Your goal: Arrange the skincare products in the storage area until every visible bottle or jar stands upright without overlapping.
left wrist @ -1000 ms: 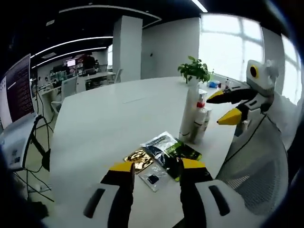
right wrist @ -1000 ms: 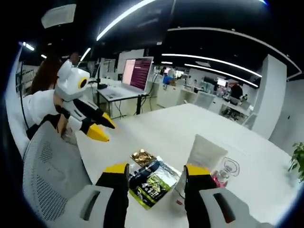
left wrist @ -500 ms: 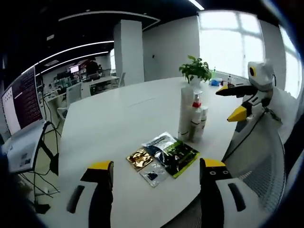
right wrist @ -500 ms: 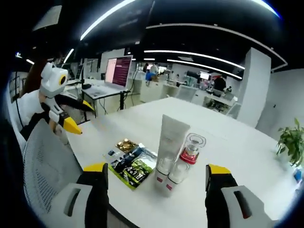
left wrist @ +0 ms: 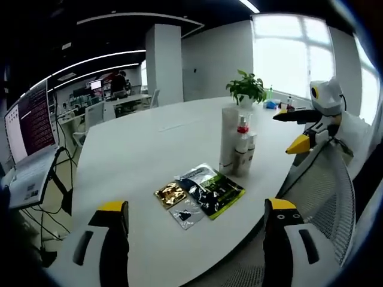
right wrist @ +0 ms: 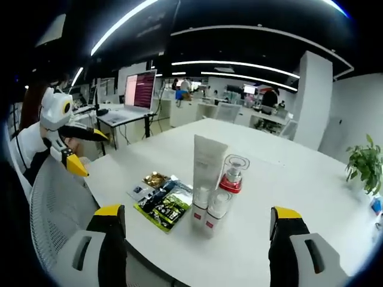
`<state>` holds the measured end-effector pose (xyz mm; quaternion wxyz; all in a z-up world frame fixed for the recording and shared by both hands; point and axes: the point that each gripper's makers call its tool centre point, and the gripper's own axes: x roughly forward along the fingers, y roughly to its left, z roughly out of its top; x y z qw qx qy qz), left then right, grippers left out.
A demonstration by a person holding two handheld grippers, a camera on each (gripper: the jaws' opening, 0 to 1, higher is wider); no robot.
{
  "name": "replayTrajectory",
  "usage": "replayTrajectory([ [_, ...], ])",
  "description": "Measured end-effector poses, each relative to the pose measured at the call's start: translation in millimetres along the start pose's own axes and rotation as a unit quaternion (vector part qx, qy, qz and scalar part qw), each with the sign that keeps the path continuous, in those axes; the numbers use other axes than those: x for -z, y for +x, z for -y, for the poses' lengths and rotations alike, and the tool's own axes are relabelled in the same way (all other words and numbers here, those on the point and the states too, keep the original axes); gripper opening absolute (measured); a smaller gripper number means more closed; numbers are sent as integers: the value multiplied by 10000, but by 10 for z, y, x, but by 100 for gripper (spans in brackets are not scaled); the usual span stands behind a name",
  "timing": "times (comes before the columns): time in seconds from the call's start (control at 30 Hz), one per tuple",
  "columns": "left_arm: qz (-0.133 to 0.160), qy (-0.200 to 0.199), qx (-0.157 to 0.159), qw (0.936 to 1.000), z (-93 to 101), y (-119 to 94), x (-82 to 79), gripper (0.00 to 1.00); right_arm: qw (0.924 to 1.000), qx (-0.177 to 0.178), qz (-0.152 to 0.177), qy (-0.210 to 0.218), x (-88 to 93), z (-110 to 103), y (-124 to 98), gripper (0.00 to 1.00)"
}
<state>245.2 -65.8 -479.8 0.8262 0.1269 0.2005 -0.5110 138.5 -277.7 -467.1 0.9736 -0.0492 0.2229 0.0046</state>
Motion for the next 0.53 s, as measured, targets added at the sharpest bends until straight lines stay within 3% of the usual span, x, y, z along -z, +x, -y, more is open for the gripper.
replayTrajectory([
  [0.2,82,-14,-83,9999,42,-20,-17,99,10000,23,61,-10,-12,18,9,99],
  [0.53,96,-79,-138,9998,104,-5,-21,99,9999,-50,133,28,-17,23,5,99],
])
